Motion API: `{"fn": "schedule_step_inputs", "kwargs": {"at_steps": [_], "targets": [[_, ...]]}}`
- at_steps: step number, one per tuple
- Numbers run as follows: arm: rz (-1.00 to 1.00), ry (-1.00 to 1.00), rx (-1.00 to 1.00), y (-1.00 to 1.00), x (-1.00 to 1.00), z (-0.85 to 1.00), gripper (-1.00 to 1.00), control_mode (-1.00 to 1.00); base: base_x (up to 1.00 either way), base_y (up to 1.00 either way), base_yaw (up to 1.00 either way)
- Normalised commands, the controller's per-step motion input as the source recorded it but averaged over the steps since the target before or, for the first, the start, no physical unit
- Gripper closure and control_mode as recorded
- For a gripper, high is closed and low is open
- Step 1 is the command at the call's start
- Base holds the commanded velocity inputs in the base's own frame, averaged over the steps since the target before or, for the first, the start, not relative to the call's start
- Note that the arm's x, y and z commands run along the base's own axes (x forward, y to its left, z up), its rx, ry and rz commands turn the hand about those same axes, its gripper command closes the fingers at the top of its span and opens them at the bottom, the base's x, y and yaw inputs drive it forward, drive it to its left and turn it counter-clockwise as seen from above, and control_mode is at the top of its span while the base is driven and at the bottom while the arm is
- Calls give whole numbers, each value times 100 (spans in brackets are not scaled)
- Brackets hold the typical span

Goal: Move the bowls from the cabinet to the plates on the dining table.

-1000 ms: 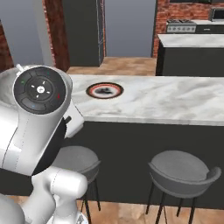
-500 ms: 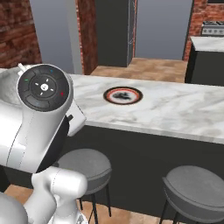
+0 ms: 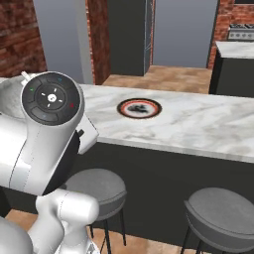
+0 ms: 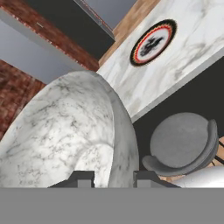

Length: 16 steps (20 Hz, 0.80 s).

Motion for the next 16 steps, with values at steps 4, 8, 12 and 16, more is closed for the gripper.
{"fn": "schedule_step_inputs", "kwargs": {"at_steps": [4, 8, 12, 16], "targets": [[0, 0, 0, 0, 0, 0, 100, 100, 3, 0, 0], [0, 0, 0, 0, 0, 0, 100, 100, 24, 0, 0], [0, 0, 0, -1, 15, 0, 100, -100, 12, -1, 0], [0, 4, 0, -12, 64, 0, 100, -100, 0, 0, 0]]}}
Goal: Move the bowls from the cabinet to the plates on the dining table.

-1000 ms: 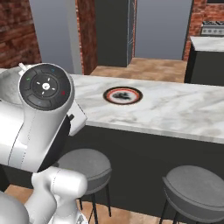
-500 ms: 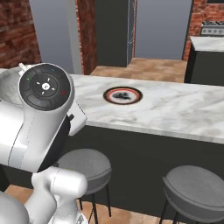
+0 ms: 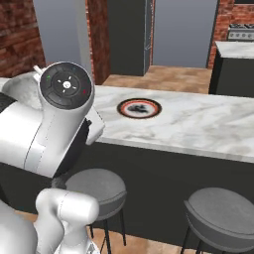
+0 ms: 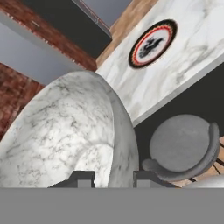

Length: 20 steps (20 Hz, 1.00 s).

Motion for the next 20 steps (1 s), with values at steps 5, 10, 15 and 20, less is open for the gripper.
{"fn": "schedule_step_inputs", "kwargs": {"at_steps": [5, 10, 15, 20], "targets": [[0, 12, 0, -28, 100, 0, 100, -100, 0, 0, 0], [0, 3, 0, -23, 87, 0, 100, -100, 0, 0, 0], [0, 1, 0, -20, 80, 0, 100, -100, 0, 0, 0], [0, 1, 0, -23, 71, -3, 100, -100, 0, 0, 0]]}}
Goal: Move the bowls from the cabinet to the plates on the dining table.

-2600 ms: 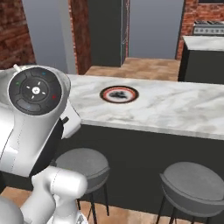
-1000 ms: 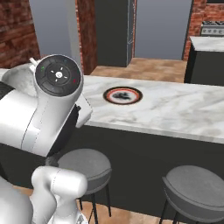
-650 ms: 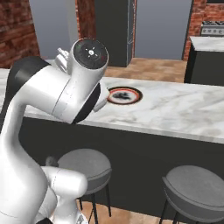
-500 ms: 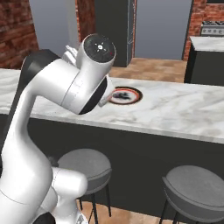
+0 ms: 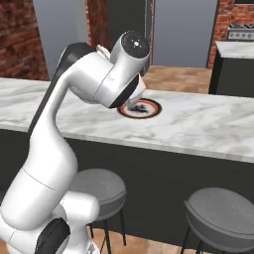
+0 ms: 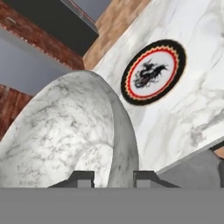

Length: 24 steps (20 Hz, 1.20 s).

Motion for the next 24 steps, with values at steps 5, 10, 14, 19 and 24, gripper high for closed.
{"fn": "schedule_step_inputs", "kwargs": {"at_steps": [5, 10, 14, 19, 24], "targets": [[-2, 2, -9, -5, 51, -27, 100, -100, 0, 0, 0], [-4, 2, -8, -8, 18, -11, 100, -100, 0, 0, 0], [-1, 0, -4, -18, 2, -1, 100, -100, 0, 0, 0], [0, 0, 0, -17, 3, 4, 100, -100, 0, 0, 0], [0, 2, -7, -11, 40, 0, 100, -100, 0, 0, 0]]}}
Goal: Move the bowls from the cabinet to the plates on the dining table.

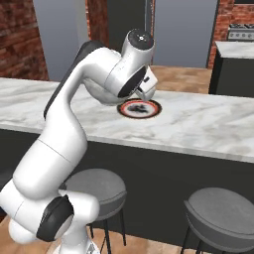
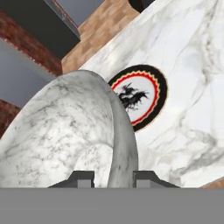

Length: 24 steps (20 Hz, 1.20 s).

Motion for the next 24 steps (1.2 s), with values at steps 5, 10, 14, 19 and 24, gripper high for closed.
{"fn": "schedule_step_inputs", "kwargs": {"at_steps": [5, 10, 14, 19, 24], "targets": [[0, 7, -8, -7, 62, 0, 100, -100, 0, 0, 0], [-3, 7, -4, -5, 59, 0, 100, -100, 0, 0, 0], [-3, 0, 0, -6, 26, 0, 100, -100, 0, 0, 0], [-5, 0, 0, -2, 18, -1, 100, -100, 0, 0, 0], [-5, 0, 0, -4, 23, -24, 100, -100, 0, 0, 0]]}}
